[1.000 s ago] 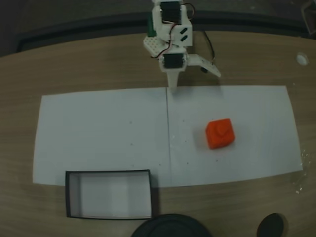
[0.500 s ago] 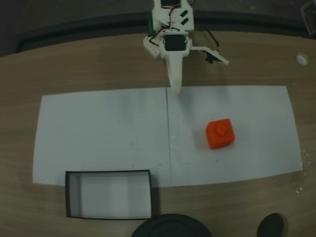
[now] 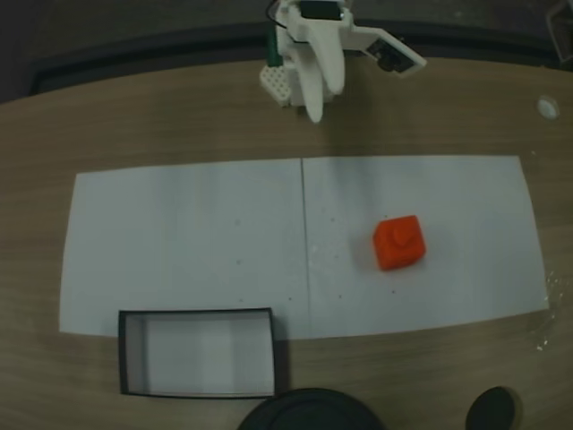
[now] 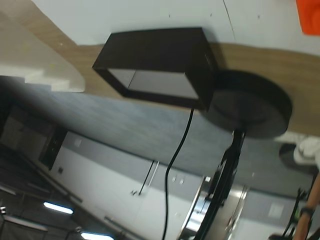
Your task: Grab a orange square and put it in the box.
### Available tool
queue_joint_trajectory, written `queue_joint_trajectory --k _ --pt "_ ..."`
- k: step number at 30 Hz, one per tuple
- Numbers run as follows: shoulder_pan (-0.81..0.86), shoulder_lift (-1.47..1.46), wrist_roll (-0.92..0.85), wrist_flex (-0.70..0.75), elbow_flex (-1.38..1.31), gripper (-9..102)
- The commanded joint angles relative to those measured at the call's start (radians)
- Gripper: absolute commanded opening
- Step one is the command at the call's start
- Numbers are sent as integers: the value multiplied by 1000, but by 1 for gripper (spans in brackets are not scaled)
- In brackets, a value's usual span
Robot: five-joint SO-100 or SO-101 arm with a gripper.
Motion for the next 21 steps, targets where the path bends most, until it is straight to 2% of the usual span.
queue_joint_trajectory --k 1,6,12,21 --pt "-78 -268 -38 72 -140 40" --pt "-219 -701 -37 175 -387 43" --pt "-319 -1078 -6 176 -578 44" --pt "-373 -1402 -12 169 -719 43"
